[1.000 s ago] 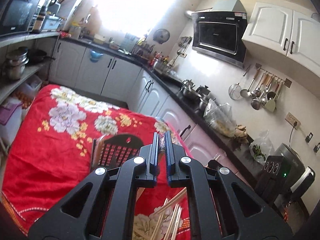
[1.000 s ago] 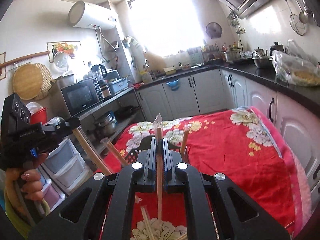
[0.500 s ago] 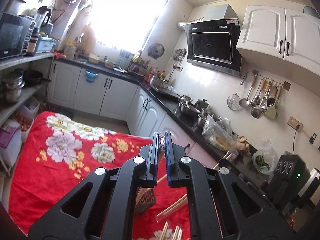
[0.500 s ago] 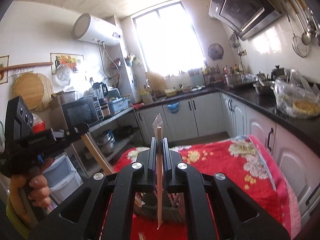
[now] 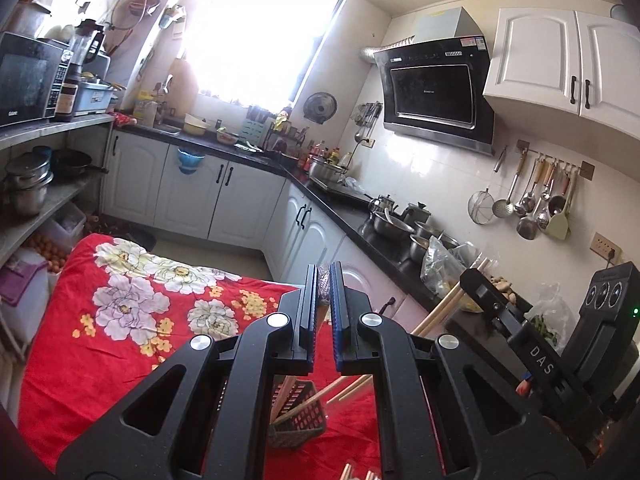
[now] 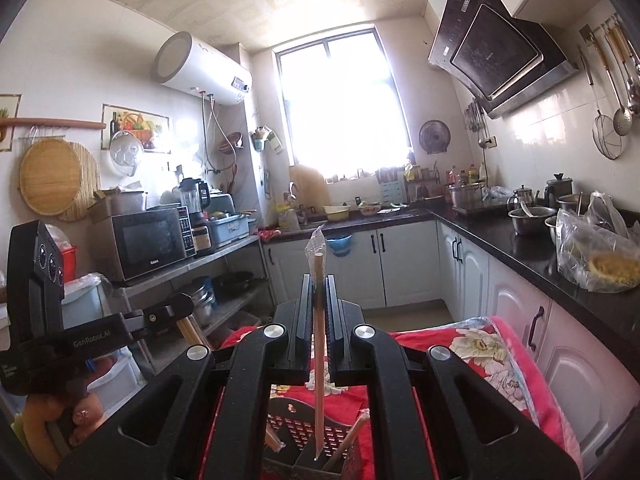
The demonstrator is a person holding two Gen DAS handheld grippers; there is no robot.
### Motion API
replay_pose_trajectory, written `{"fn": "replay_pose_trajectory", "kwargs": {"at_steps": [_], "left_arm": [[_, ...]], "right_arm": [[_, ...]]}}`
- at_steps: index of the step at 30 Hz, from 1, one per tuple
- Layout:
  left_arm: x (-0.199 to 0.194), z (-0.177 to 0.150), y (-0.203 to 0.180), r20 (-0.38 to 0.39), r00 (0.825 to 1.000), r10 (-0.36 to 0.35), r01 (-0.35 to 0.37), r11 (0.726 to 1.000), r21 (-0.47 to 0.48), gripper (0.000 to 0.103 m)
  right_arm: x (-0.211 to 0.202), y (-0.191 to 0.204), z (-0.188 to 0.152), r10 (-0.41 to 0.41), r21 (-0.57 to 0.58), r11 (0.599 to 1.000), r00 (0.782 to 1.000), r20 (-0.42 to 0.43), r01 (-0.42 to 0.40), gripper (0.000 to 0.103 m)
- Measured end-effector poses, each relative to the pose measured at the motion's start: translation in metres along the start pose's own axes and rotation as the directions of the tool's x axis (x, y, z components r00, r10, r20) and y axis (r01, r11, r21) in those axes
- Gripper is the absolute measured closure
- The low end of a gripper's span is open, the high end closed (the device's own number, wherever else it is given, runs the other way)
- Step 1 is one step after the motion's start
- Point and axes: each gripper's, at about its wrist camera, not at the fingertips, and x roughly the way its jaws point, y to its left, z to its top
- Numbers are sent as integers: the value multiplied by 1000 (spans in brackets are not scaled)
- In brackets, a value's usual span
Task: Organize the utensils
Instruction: 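Carry the left gripper's chopstick over the caddy while the right gripper lowers its chopstick into it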
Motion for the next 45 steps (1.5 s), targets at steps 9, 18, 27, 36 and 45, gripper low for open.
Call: {"fn": "replay_pose_trajectory", "kwargs": {"at_steps": [9, 18, 27, 36, 45], "left_arm": [[21, -15, 10, -26, 1000, 13, -13, 1000, -13, 100], [39, -37, 17, -71, 997, 19, -19, 1000, 0, 100], [55, -61, 28, -112, 993, 29, -29, 1000, 4, 100], [61, -76, 35, -120, 992, 40, -38, 999, 19, 100], [64, -84, 40, -135, 990, 48, -45, 999, 25, 100]], "right_arm": [[18, 3, -25, -20, -48, 999, 999, -26, 18, 97], [33, 3, -53, -51, -86, 995, 997, -53, 46, 97], [47, 1, -79, -74, -86, 994, 993, -92, 66, 97], [57, 0, -97, -88, -80, 994, 990, -114, 79, 97], [62, -12, -109, -102, -16, 995, 984, -149, 101, 97]]}}
